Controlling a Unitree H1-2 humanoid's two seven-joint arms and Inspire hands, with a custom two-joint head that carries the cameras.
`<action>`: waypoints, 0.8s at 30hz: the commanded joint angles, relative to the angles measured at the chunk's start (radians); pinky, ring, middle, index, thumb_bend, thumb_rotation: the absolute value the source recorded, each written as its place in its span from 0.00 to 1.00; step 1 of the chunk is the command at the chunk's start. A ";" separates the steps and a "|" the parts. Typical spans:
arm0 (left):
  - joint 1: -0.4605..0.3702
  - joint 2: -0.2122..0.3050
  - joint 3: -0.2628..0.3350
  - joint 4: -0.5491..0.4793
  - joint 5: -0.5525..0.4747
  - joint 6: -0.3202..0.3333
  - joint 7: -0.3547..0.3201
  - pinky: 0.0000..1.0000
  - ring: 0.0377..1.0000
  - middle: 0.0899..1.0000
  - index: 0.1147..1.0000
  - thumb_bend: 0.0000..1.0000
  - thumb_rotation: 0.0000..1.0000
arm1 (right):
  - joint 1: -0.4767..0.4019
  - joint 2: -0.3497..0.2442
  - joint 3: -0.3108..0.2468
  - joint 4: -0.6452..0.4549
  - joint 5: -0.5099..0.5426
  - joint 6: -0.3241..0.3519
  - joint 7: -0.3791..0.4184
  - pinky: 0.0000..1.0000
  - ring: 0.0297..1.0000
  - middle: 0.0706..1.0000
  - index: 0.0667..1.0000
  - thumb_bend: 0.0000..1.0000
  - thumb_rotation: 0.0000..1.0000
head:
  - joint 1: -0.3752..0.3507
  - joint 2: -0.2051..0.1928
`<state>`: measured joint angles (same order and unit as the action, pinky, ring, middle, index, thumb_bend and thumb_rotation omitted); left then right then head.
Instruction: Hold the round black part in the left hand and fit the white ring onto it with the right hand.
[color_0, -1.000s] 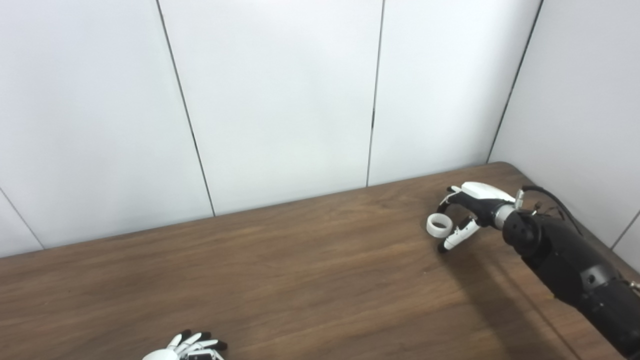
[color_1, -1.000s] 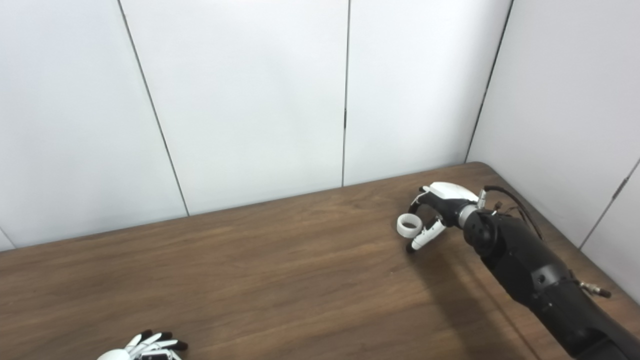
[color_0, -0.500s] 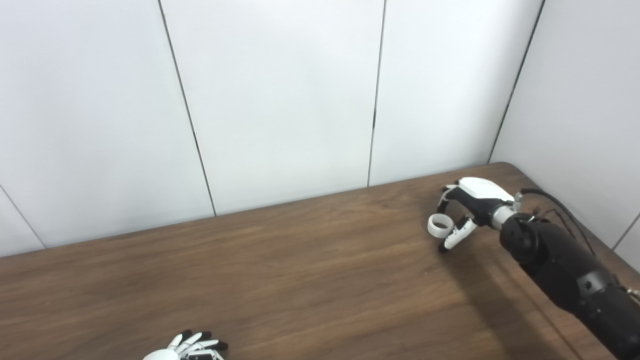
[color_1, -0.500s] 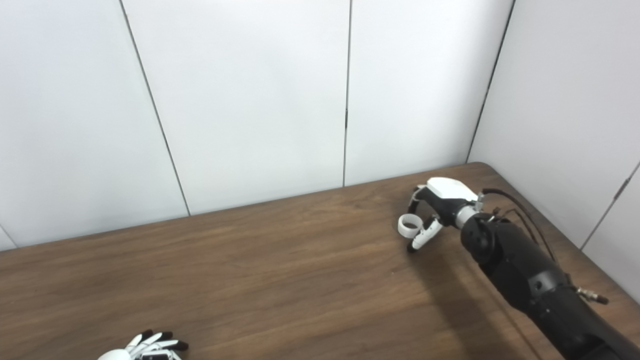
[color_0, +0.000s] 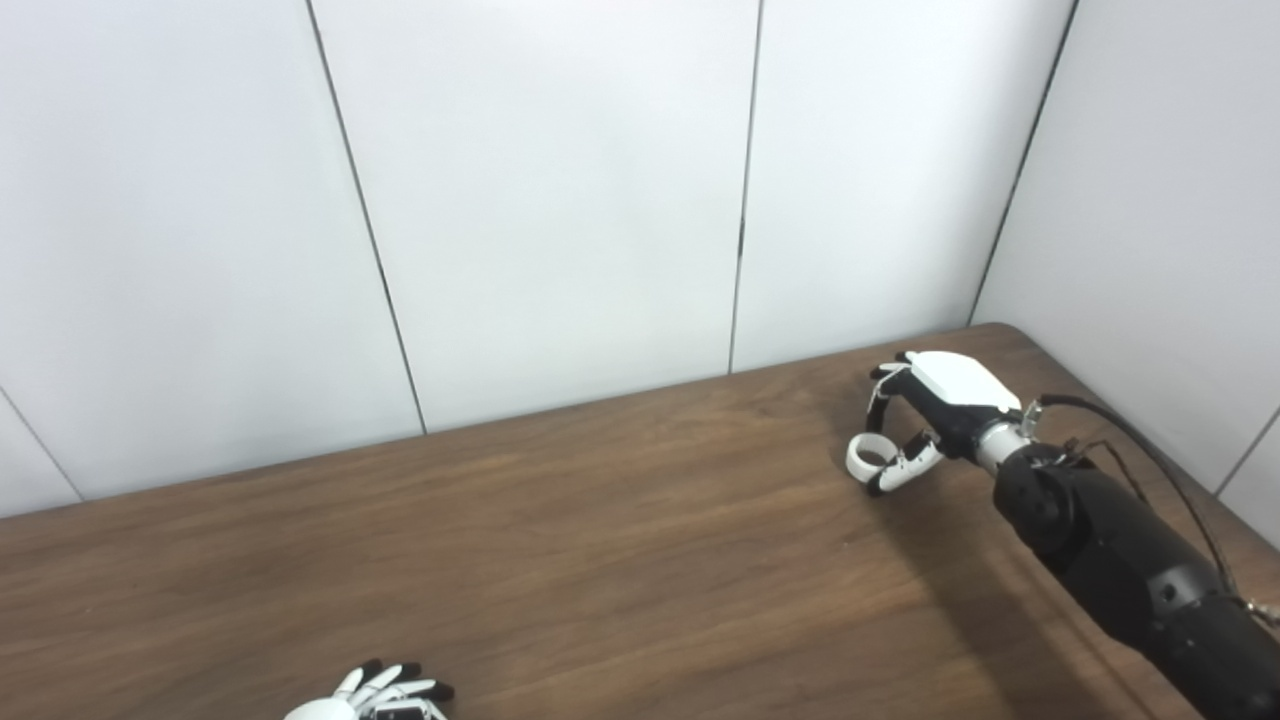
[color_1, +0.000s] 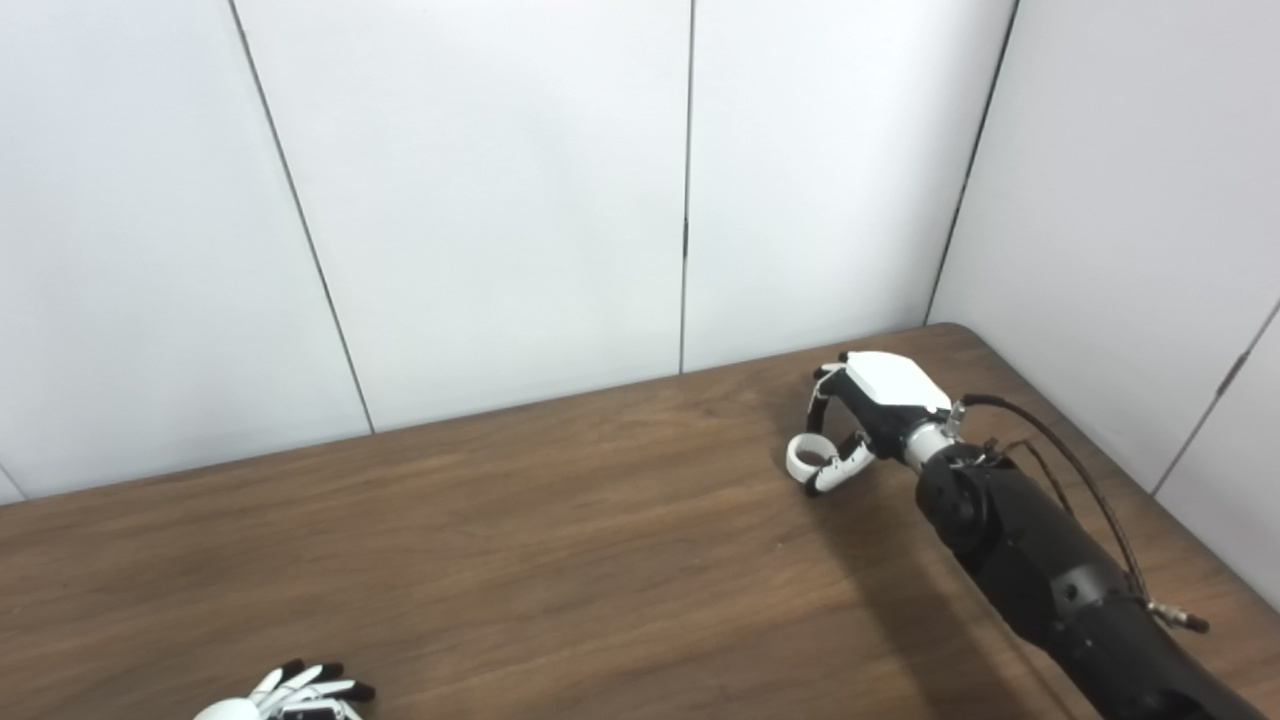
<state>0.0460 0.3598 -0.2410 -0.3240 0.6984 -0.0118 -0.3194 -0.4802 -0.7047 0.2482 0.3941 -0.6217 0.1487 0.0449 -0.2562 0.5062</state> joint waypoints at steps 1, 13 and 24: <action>-0.018 0.012 0.007 -0.012 -0.003 -0.015 0.013 1.00 0.92 0.79 0.41 0.52 0.04 | 0.008 -0.001 0.005 0.032 -0.022 0.003 0.003 0.98 0.97 0.87 0.44 0.52 0.13 | 0.001 0.001; -0.033 -0.001 -0.002 0.002 0.008 -0.006 0.012 1.00 0.93 0.80 0.41 0.52 0.04 | 0.023 -0.010 -0.018 -0.029 0.004 -0.016 0.023 0.96 0.96 0.87 0.44 0.52 0.12 | 0.019 0.002; -0.085 -0.012 -0.011 0.117 0.041 -0.058 0.100 1.00 0.91 0.78 0.41 0.52 0.04 | 0.077 0.031 -0.065 -0.176 0.035 -0.030 0.008 0.92 0.96 0.87 0.44 0.52 0.12 | 0.042 -0.012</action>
<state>-0.0194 0.3426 -0.2512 -0.2158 0.7170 -0.0716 -0.2303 -0.3975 -0.6838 0.1893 0.2553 -0.5959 0.1270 0.0511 -0.2148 0.4924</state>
